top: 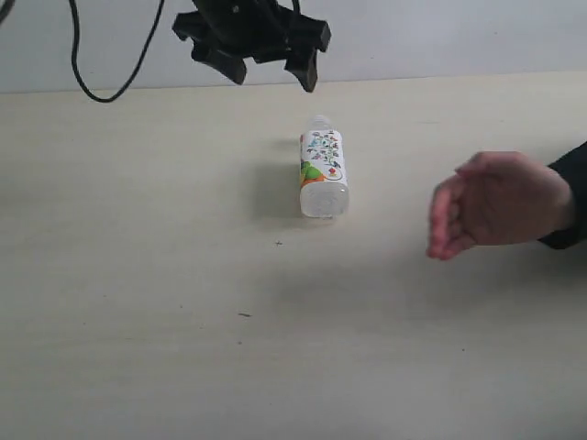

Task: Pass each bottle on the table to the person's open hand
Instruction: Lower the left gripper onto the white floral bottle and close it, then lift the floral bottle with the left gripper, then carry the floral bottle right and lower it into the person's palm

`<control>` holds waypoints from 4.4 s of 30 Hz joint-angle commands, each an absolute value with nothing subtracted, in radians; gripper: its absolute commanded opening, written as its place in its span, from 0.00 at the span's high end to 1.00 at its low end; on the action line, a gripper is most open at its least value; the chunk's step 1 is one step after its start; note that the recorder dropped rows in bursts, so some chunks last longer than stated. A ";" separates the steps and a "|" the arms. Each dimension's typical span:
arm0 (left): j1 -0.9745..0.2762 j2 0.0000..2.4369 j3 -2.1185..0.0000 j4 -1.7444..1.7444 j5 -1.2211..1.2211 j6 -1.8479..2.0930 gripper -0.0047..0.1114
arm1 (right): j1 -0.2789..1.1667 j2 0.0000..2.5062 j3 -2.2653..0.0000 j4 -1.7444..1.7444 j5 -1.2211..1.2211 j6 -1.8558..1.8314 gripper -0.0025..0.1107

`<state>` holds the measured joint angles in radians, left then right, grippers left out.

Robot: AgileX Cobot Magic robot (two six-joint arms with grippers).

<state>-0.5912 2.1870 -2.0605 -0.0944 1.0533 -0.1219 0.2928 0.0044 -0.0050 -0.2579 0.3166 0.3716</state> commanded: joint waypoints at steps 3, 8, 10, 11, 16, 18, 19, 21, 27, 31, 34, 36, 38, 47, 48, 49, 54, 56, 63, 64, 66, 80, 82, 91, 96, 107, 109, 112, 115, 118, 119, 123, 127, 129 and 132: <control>-0.670 2.236 -2.073 -0.063 0.959 -0.178 0.23 | 0.297 0.000 0.000 -0.261 0.309 0.366 0.98; -0.679 2.262 -2.073 -0.041 0.897 -0.271 0.23 | 0.297 0.000 0.000 -0.261 0.309 0.366 0.98; -0.679 2.272 -2.073 -0.042 0.892 -0.279 0.23 | 0.297 0.000 0.000 -0.261 0.309 0.366 0.98; -0.679 2.287 -2.073 -0.042 0.892 -0.297 0.23 | 0.297 0.000 0.000 -0.261 0.309 0.366 0.98; -0.679 2.334 -2.073 -0.046 0.857 -0.317 0.23 | 0.297 0.000 0.000 -0.261 0.309 0.366 0.98; -0.679 2.352 -2.073 -0.057 0.835 -0.331 0.23 | 0.297 0.000 0.000 -0.261 0.309 0.366 0.98; -0.679 2.365 -2.073 -0.059 0.818 -0.341 0.23 | 0.297 0.000 0.000 -0.261 0.309 0.366 0.98; -0.679 2.388 -2.073 -0.059 0.800 -0.350 0.23 | 0.297 0.000 0.000 -0.261 0.309 0.366 0.98; -0.679 2.432 -2.073 -0.061 0.764 -0.352 0.23 | 0.297 0.000 0.000 -0.261 0.309 0.366 0.98; -0.679 2.432 -2.073 -0.061 0.760 -0.352 0.23 | 0.297 0.000 0.000 -0.261 0.309 0.366 0.98; -0.679 2.437 -2.073 -0.055 0.760 -0.352 0.23 | 0.297 0.000 0.000 -0.261 0.309 0.366 0.98; -0.679 2.445 -2.073 -0.055 0.760 -0.352 0.23 | 0.297 0.000 0.000 -0.261 0.309 0.366 0.98; -0.679 2.456 -2.073 -0.055 0.763 -0.352 0.23 | 0.297 0.000 0.000 -0.261 0.309 0.366 0.98; -0.679 2.477 -2.073 -0.055 0.763 -0.349 0.34 | 0.297 0.000 0.000 -0.261 0.309 0.366 0.98; -0.679 2.473 -2.073 -0.055 0.763 -0.349 0.38 | 0.297 0.000 0.000 -0.261 0.309 0.366 0.98; -0.679 2.473 -2.073 -0.055 0.763 -0.349 0.42 | 0.297 0.000 0.000 -0.261 0.309 0.366 0.98; -0.679 2.473 -2.073 -0.055 0.769 -0.349 0.62 | 0.297 0.000 0.000 -0.261 0.309 0.366 0.98; -0.679 2.471 -2.073 -0.055 0.775 -0.346 0.72 | 0.297 0.000 0.000 -0.261 0.309 0.366 0.98; -0.676 2.446 -2.073 -0.044 0.794 -0.319 0.96 | 0.297 0.000 0.000 -0.261 0.309 0.366 0.98; -0.676 2.436 -2.073 -0.039 0.799 -0.319 0.96 | 0.297 0.000 0.000 -0.261 0.309 0.366 0.98; -0.676 2.418 -2.073 -0.020 0.811 -0.319 0.96 | 0.297 0.000 0.000 -0.261 0.309 0.366 0.98; -0.687 2.235 -2.026 0.083 1.033 -0.318 0.96 | 0.297 0.000 0.000 -0.261 0.309 0.366 0.98; -0.693 2.194 -1.987 0.087 1.015 -0.318 0.96 | 0.297 0.000 0.000 -0.261 0.309 0.366 0.98; -0.740 1.991 -1.736 0.095 0.843 -0.348 0.96 | 0.297 0.000 0.000 -0.261 0.309 0.366 0.98; -0.756 1.874 -1.586 0.095 0.713 -0.407 0.96 | 0.297 0.000 0.000 -0.261 0.309 0.366 0.98; -0.791 1.808 -1.421 0.095 0.591 -0.600 0.96 | 0.297 0.000 0.000 -0.261 0.309 0.366 0.98; -0.815 1.808 -1.397 0.095 0.554 -0.642 0.96 | 0.297 0.000 0.000 -0.261 0.309 0.366 0.98; -0.854 1.808 -1.369 0.095 0.486 -0.694 0.96 | 0.297 0.000 0.000 -0.261 0.309 0.366 0.98; -0.890 1.813 -1.362 0.095 0.432 -0.720 0.96 | 0.297 0.000 0.000 -0.261 0.309 0.366 0.98; -0.920 1.812 -1.362 0.095 0.393 -0.743 0.96 | 0.297 0.000 0.000 -0.261 0.309 0.366 0.98; -0.927 1.812 -1.362 0.095 0.386 -0.745 0.96 | 0.297 0.000 0.000 -0.261 0.309 0.366 0.98; -0.929 1.818 -1.362 0.095 0.384 -0.814 0.96 | 0.297 0.000 0.000 -0.261 0.309 0.366 0.98; -0.929 1.862 -1.362 0.095 0.367 -0.846 0.96 | 0.297 0.000 0.000 -0.261 0.309 0.366 0.98; -0.929 1.892 -1.362 0.095 0.357 -0.851 0.96 | 0.297 0.000 0.000 -0.261 0.309 0.366 0.98; -0.929 1.922 -1.362 0.095 0.350 -0.851 0.96 | 0.297 0.000 0.000 -0.261 0.309 0.366 0.98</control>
